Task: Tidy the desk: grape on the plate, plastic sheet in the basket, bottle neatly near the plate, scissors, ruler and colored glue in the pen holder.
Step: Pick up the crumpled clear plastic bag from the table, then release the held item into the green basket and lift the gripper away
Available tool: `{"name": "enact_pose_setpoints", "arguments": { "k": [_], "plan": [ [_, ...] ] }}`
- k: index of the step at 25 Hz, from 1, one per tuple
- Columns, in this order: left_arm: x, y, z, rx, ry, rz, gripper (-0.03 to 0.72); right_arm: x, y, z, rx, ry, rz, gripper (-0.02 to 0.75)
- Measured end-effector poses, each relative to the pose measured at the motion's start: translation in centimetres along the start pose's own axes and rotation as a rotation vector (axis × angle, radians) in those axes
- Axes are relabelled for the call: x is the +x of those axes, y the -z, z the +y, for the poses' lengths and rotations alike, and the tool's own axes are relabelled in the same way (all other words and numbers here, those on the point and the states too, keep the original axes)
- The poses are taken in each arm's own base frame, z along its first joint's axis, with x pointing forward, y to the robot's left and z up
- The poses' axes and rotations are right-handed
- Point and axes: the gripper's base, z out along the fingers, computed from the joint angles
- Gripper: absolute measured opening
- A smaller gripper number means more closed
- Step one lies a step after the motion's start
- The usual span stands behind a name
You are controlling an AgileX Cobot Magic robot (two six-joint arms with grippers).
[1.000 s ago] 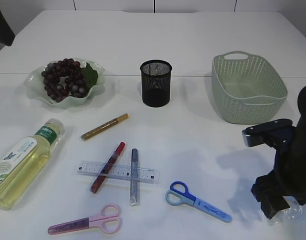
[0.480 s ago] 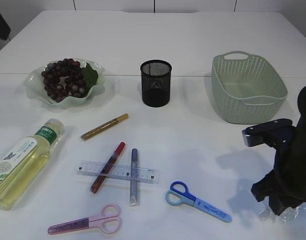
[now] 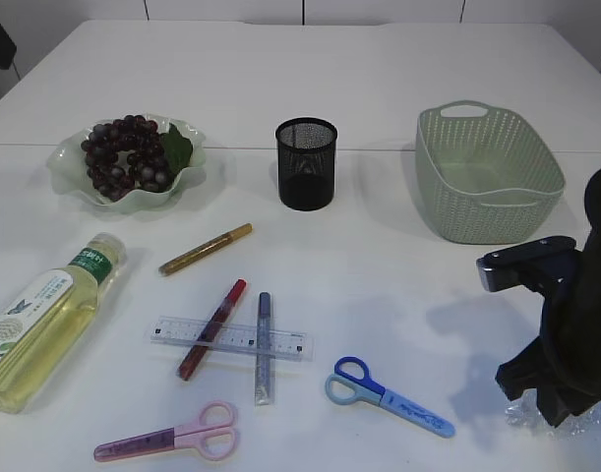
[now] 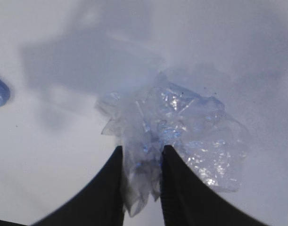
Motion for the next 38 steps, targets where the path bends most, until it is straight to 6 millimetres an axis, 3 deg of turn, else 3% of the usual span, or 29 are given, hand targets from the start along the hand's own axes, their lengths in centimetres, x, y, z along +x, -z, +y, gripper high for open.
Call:
{"name": "enact_pose_setpoints", "arguments": {
  "k": [9, 15, 21, 25, 31, 38],
  "plan": [
    [0.0, 0.0, -0.2, 0.019, 0.006, 0.0, 0.435, -0.4, 2.1, 0.0, -0.004, -0.011, 0.107, 0.196],
    [0.0, 0.0, -0.2, 0.022, 0.008, 0.0, 0.435, 0.4, 2.5, 0.1, -0.02, -0.022, 0.218, 0.195],
    [0.0, 0.0, -0.2, 0.023, 0.008, 0.0, 0.435, -1.4, 4.6, 0.4, -0.053, -0.04, 0.149, 0.195],
    [0.0, 0.0, -0.2, 0.023, 0.008, 0.0, 0.435, -3.6, 7.3, 0.4, -0.067, -0.046, 0.036, 0.195],
    [0.0, 0.0, -0.2, 0.025, 0.008, 0.0, 0.435, -6.8, 12.9, 0.2, -0.072, -0.045, -0.175, 0.195],
    [0.0, 0.0, -0.2, 0.027, 0.009, 0.0, 0.435, -8.8, 19.5, -1.1, 0.04, -0.067, -0.404, 0.195]
  ]
}}
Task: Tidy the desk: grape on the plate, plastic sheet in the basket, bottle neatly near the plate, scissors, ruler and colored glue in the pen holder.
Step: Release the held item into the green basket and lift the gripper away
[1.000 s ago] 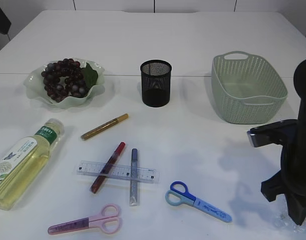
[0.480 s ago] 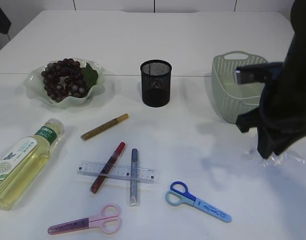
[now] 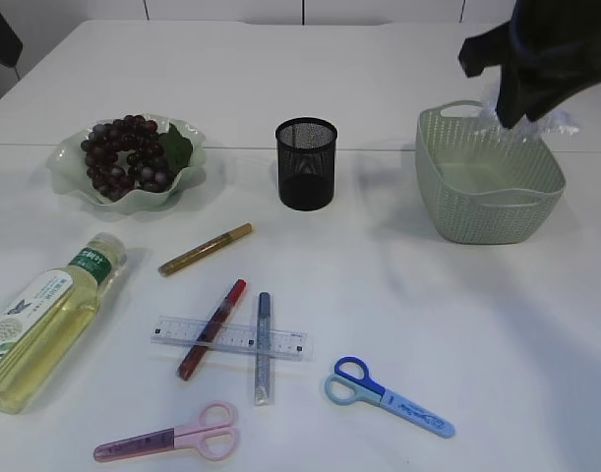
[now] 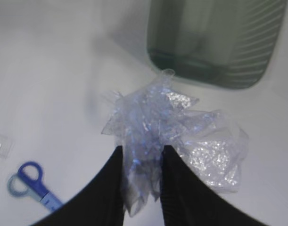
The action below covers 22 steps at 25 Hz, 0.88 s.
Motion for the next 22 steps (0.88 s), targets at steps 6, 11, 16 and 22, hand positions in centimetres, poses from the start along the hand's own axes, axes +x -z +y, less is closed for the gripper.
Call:
{"name": "enact_pose_setpoints", "arguments": {
  "k": [6, 11, 16, 22],
  "plan": [
    [0.0, 0.0, 0.0, 0.002, 0.001, 0.001, 0.435, -2.5, 0.6, -1.2, 0.136, -0.002, -0.066, 0.195],
    [0.0, 0.0, 0.0, 0.002, 0.001, 0.001, 0.435, -5.1, -2.1, -1.8, 0.211, -0.004, -0.06, 0.195],
    [0.0, 0.0, 0.0, 0.002, 0.001, 0.001, 0.435, -7.1, -6.5, -3.4, 0.233, -0.046, -0.015, 0.195],
    [0.0, 0.0, 0.0, 0.002, 0.001, 0.001, 0.435, -8.0, -10.5, -6.7, 0.213, -0.141, 0.033, 0.195]
  ]
}}
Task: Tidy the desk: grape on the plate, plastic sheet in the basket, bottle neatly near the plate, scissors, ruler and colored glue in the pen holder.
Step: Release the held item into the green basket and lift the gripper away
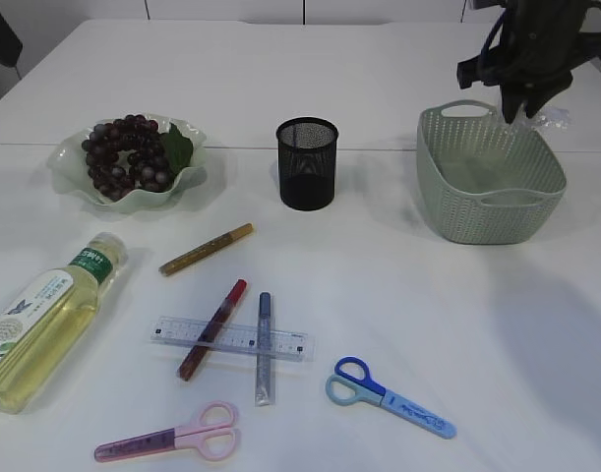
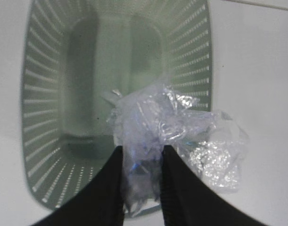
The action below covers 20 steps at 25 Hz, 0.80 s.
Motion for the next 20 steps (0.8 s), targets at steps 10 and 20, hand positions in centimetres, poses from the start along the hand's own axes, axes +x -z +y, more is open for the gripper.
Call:
{"name": "enact_pose_setpoints", "arguments": {
  "k": [10, 20],
  "plan": [
    [0.0, 0.0, 0.0, 0.0, 0.0, 0.0, 0.435, -0.2, -4.7, -1.9, -0.069, -0.098, 0.082, 0.195],
    [0.0, 0.0, 0.0, -0.003, -0.001, 0.0, 0.435, 0.0, -7.5, -0.1, -0.187, -0.116, 0.122, 0.368]
  ]
}}
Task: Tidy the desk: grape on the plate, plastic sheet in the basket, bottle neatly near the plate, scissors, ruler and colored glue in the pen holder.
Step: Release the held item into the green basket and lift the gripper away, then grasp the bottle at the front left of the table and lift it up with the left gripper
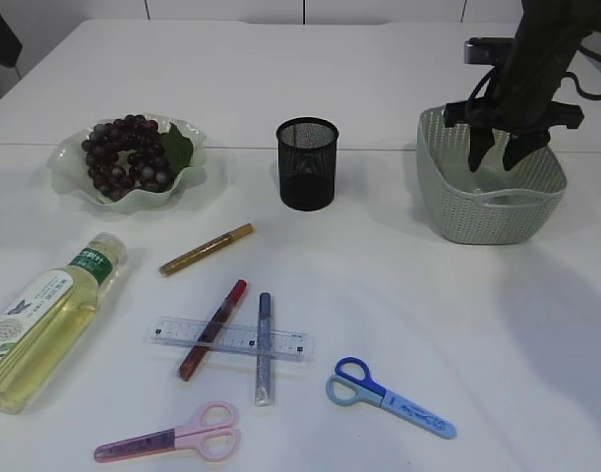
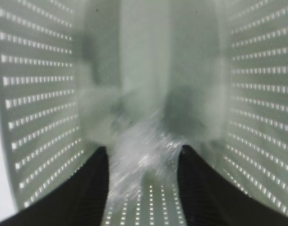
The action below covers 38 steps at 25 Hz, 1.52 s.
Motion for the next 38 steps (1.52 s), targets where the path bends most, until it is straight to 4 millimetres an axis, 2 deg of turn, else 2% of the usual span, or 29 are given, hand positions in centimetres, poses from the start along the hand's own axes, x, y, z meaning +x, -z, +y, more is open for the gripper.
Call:
{"name": "enact_pose_setpoints", "arguments": {
  "k": [3, 7, 11, 14, 20, 22, 26, 30, 33, 38],
  "plan": [
    [0.0, 0.0, 0.0, -0.001, 0.0, 0.0, 0.435, 0.0, 0.0, 0.0, -0.002, 0.0, -0.002, 0.442],
    [0.0, 0.0, 0.1, -0.015, -0.005, 0.0, 0.435, -0.2, 0.4, 0.0, -0.003, -0.001, -0.005, 0.461],
    [0.0, 0.0, 0.3, -0.035, -0.012, 0.0, 0.435, -0.7, 1.7, 0.1, -0.007, -0.002, -0.04, 0.463],
    [0.0, 0.0, 0.4, -0.041, -0.014, 0.0, 0.435, -0.8, 3.4, 0.0, -0.011, -0.003, -0.073, 0.463],
    [0.0, 0.0, 0.5, -0.051, -0.025, 0.001, 0.439, -0.2, 8.4, -0.2, -0.02, 0.006, -0.159, 0.464],
    [0.0, 0.0, 0.5, -0.057, -0.042, 0.001, 0.463, 0.4, 10.0, -0.3, -0.027, 0.006, -0.172, 0.465],
    [0.0, 0.0, 0.8, -0.085, -0.058, 0.002, 0.562, 2.5, 12.9, -0.1, -0.084, -0.008, -0.173, 0.467],
    [-0.1, -0.9, 1.2, -0.103, -0.058, 0.03, 0.596, 5.5, 15.7, 0.0, -0.14, -0.02, -0.169, 0.467],
    [0.4, -2.9, 2.0, -0.128, -0.052, 0.099, 0.601, 8.2, 18.0, 0.0, -0.182, -0.029, -0.173, 0.467],
    [0.8, -7.4, 3.7, -0.175, -0.04, 0.238, 0.603, 12.6, 20.0, -0.3, -0.21, -0.023, -0.161, 0.468]
  ]
}}
